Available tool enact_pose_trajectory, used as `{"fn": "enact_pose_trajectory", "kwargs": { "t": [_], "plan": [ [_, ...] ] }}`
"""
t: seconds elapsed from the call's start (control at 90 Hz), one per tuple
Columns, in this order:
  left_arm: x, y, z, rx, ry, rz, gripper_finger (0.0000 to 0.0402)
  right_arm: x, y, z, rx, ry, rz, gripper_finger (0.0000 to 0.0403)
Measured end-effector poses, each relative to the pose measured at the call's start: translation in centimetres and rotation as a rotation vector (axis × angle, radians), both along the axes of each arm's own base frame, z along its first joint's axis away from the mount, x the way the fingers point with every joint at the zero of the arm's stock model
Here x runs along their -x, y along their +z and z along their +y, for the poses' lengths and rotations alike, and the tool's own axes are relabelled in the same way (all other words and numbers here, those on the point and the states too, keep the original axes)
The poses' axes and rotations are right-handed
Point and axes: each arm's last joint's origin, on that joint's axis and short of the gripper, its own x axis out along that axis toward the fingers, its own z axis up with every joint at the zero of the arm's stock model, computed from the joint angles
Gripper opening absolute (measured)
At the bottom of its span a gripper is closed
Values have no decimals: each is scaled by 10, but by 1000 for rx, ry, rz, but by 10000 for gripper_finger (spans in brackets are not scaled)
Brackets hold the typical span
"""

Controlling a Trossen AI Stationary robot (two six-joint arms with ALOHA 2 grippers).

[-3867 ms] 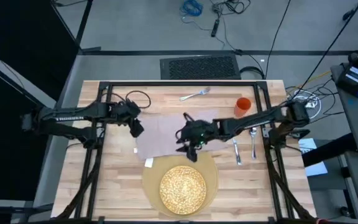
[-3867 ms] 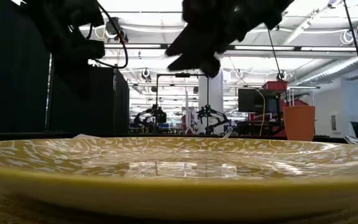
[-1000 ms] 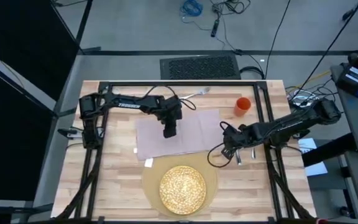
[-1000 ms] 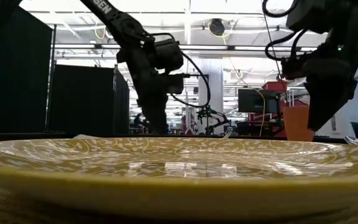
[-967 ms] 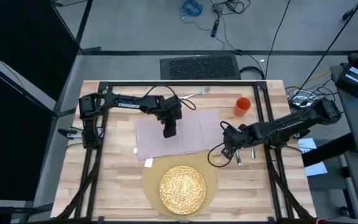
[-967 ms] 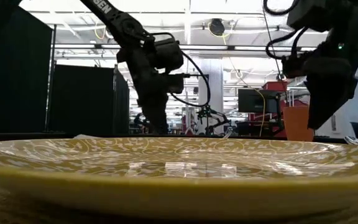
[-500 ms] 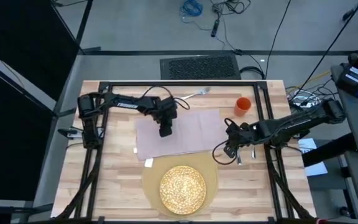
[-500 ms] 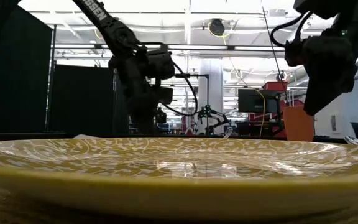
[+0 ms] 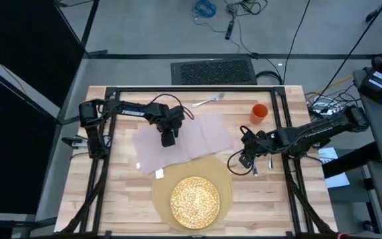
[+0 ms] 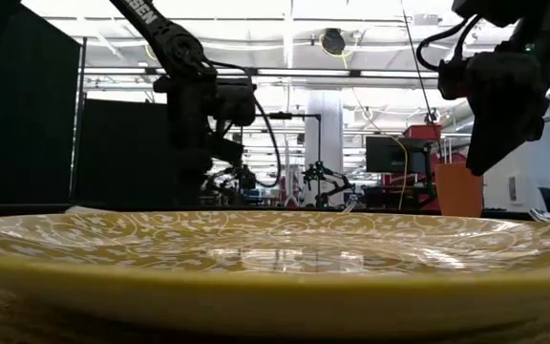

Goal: Set table place
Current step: Fold the brown table napkin

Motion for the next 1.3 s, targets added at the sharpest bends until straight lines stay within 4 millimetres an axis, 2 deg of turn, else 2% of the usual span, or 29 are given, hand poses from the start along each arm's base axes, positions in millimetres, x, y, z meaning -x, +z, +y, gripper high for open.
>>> {"fn": "enact_pose_trajectory", "kwargs": {
  "t": [0.089,0.167,0.356,0.456,0.578,0.7,0.822,0.978,1.189,1.244,1.3],
  "plan": [
    [3,6,-5,-8,-5,5,131,0,0,0,4,9,0,132],
    [-1,16,-9,-21,-8,-69,131,-2,1,-2,6,10,-18,132],
    [-11,77,-7,-85,-23,-345,132,-14,6,-14,19,-13,-123,132],
    [-20,100,9,-116,-14,-461,132,-20,9,-23,32,-38,-181,132],
    [-34,125,44,-93,4,-630,131,-27,8,-34,60,-88,-213,132],
    [-51,123,79,-6,10,-718,131,-38,1,-42,81,-109,-213,132],
    [-73,115,101,46,-12,-751,131,-50,-12,-47,99,-105,-189,132],
    [-100,80,112,76,-46,-694,131,-56,-27,-51,107,-111,-129,132],
    [-116,48,123,53,-69,-629,131,-60,-38,-52,107,-104,-82,132],
    [-117,48,124,39,-67,-619,131,-60,-40,-51,102,-101,-75,132],
    [-119,57,124,29,-62,-646,131,-60,-41,-51,100,-100,-70,132]
  ]
}}
